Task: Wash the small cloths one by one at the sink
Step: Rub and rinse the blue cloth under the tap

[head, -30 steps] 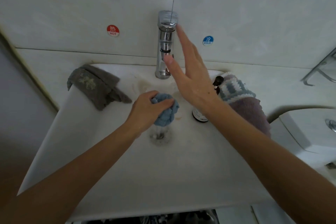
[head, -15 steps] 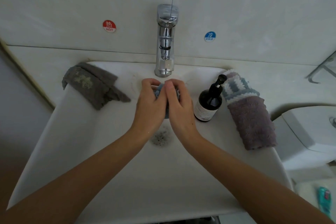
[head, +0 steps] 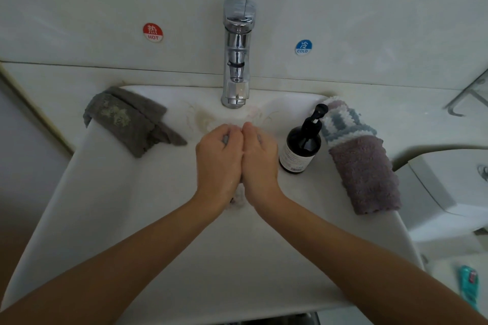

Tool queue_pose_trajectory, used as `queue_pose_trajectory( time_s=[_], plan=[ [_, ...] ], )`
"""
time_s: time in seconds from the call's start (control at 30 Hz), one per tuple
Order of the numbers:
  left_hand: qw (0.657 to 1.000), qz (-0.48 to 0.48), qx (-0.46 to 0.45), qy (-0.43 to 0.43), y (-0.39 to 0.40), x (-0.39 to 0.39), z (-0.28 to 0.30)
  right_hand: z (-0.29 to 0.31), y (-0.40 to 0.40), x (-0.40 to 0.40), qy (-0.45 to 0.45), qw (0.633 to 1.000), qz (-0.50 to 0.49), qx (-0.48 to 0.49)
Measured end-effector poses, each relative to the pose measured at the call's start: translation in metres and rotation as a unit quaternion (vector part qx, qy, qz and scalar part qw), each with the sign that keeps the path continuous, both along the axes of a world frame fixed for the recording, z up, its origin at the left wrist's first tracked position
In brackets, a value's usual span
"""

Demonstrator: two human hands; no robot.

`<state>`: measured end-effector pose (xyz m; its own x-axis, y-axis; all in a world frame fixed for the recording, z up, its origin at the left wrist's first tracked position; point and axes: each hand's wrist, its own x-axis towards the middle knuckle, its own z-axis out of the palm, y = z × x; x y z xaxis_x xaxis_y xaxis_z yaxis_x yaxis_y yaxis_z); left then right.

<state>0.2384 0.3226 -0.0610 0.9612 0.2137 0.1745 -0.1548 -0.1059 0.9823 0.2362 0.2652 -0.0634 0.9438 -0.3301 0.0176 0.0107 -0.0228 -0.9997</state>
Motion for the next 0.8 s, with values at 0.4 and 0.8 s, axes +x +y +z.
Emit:
queue_pose_trajectory(
  time_s=[0.4,0.8],
  plan=[
    [0.993,-0.055,0.067,0.078,0.014,0.005,0.005,0.01,-0.009,-0.001,-0.084,0.995,-0.005,-0.045],
    [0.996,-0.085,0.01,0.017,0.009,-0.008,0.011,0.008,-0.006,-0.003,0.019,0.997,0.047,0.058]
  ],
)
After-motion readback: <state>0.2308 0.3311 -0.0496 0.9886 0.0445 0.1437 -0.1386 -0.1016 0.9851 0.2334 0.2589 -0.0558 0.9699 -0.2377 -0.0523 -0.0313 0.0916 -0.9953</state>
